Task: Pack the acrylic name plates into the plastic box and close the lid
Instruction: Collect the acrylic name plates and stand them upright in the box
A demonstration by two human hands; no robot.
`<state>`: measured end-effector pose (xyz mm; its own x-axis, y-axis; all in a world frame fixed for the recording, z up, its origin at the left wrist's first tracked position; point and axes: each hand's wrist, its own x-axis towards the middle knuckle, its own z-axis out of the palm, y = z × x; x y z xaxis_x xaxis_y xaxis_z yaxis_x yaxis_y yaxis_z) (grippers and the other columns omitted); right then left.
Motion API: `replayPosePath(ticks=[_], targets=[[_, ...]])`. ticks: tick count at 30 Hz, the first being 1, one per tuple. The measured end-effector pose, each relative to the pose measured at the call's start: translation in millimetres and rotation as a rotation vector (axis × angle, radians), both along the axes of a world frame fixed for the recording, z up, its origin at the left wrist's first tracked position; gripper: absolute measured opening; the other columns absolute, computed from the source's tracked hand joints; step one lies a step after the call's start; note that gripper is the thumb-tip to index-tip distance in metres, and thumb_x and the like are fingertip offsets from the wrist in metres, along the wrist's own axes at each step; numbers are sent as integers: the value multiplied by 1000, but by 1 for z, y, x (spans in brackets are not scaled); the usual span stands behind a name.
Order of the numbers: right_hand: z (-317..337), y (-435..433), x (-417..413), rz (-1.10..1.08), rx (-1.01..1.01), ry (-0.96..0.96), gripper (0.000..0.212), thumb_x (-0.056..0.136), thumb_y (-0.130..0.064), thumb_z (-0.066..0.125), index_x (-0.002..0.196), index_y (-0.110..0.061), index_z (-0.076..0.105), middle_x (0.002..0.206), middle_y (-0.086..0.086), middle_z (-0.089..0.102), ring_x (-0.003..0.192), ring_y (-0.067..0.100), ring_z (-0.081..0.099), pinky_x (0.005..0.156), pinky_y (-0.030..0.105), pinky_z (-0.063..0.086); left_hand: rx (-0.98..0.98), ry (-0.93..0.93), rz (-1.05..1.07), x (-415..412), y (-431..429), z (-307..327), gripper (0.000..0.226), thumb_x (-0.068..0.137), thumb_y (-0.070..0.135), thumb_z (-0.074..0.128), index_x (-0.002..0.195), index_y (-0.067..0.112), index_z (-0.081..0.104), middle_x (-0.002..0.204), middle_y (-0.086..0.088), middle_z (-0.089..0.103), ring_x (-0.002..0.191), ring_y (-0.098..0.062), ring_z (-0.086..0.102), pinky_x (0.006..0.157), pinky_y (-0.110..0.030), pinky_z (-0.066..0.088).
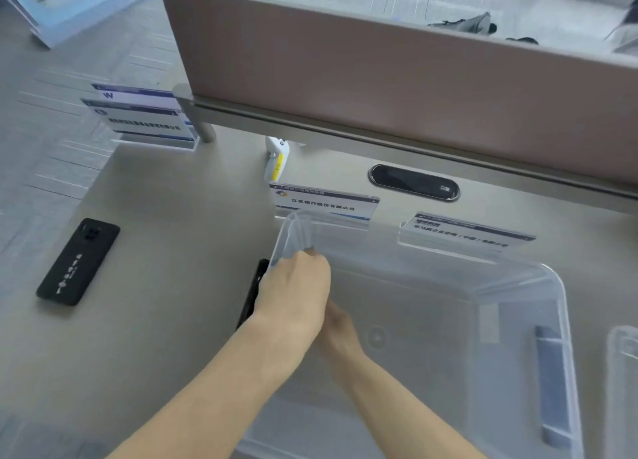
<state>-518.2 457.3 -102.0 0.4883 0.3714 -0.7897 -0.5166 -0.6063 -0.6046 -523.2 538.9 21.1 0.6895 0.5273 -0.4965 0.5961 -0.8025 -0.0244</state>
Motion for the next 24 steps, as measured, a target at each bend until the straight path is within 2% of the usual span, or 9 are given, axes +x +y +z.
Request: replayPosePath(ticks=[4,6,8,10,13,15,17,21,24], targets=[[-14,2,-5,-46,17,5,75,57,-50,60,122,-14,68,124,7,72,117,29,66,97,44,53,-3,-122,-8,3,12,21,26,87,-12,55,104,7,54,106,-17,69,104,-39,70,66,-37,41],[-2,4,-5,-52,6,38,66,60,-48,60,117,-16,69,120,7,73,111,26,67,90,41,54,-16,-107,13,2,10,17,29,89,-10,56,115,3,56,113,-17,69,110,-40,68,68,-37,41],[8,3,-4,-65,0,76,33,76,-36,58,99,-14,66,97,4,71,87,19,64,74,31,49,-34,-57,17,1,3,3,36,93,-8,54,128,-3,51,122,-18,68,117,-40,66,72,-37,42],[4,0,-2,-106,-5,126,10,90,-23,56,93,-16,62,84,0,65,76,16,59,66,28,44,-57,-3,17,-3,-5,-14,43,96,-9,48,138,-10,43,128,-21,66,120,-40,65,76,-40,47],[6,0,-4,-141,38,139,17,94,-17,57,106,-12,67,93,4,71,75,16,63,65,28,48,-41,27,27,-10,-9,-34,50,98,-9,43,146,-13,33,130,-22,65,120,-40,65,85,-42,52],[8,1,-6,-143,63,132,30,88,-23,59,115,-12,67,103,8,75,81,18,66,70,31,51,-36,16,40,-12,-9,-40,50,98,-9,41,148,-10,32,130,-22,65,119,-39,66,87,-41,52],[7,3,-7,-140,60,119,43,79,-29,59,117,-13,67,99,6,74,80,18,66,72,32,50,-67,15,70,-10,-8,-40,49,100,-8,40,148,-10,32,130,-23,65,120,-40,65,88,-42,52],[13,4,-6,-121,78,123,31,87,-26,60,114,-12,66,89,0,69,74,14,62,65,28,47,-30,43,3,-12,-8,-27,54,98,-10,45,149,-12,29,131,-24,64,120,-40,65,88,-42,53],[27,0,-6,-109,85,69,48,64,-42,60,108,-22,56,89,-2,62,72,14,55,57,24,40,13,8,-49,-15,-9,-3,56,94,-6,54,146,-8,34,129,-20,65,118,-40,66,79,-39,51]])
